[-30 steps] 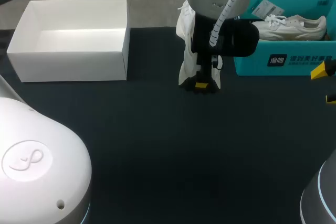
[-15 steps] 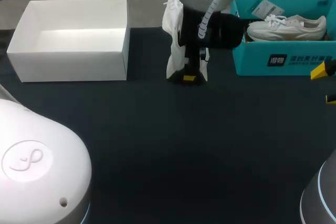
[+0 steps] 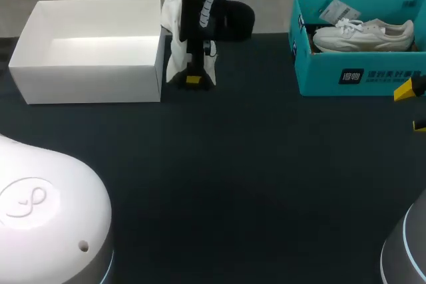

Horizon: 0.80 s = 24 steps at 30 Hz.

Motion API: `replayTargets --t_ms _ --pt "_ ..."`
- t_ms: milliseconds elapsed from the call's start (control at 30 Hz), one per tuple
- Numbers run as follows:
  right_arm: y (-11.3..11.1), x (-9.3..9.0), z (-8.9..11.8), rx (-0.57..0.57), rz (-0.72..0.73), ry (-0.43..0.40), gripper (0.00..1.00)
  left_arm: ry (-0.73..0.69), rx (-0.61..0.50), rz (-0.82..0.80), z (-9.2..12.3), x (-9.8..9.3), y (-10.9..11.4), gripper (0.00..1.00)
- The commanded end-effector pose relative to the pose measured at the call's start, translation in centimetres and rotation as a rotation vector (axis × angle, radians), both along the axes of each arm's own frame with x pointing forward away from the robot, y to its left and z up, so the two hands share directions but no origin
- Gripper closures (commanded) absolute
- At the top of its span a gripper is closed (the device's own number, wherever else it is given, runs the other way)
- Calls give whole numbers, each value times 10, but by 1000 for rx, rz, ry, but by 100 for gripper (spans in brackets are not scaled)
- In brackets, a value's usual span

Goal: Take the shoe out of the shoebox, open the shoe tongue, remove and reinsert the insole, then place the shoe into the shoebox

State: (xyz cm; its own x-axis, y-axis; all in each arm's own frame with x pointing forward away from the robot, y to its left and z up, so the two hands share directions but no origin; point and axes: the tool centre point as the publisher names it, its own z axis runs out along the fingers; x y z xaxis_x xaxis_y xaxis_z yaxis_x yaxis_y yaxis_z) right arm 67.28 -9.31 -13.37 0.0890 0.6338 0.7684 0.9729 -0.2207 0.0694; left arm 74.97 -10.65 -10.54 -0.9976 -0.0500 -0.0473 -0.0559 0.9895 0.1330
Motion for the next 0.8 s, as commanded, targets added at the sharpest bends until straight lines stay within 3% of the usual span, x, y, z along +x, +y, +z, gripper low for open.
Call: replayTargets --t_ms 33,233,533,800 --pt "1 -1 0 -1 -2 0 0 -19 -170 3 3 5 54 100" --pt "1 -1 0 -1 -2 0 0 5 -180 10 -1 14 87 100" --pt "1 -1 0 -1 -2 0 0 18 -217 -1 -12 24 114 100" --pt "1 -1 0 -1 -2 0 0 -2 -225 28 -13 48 144 100"
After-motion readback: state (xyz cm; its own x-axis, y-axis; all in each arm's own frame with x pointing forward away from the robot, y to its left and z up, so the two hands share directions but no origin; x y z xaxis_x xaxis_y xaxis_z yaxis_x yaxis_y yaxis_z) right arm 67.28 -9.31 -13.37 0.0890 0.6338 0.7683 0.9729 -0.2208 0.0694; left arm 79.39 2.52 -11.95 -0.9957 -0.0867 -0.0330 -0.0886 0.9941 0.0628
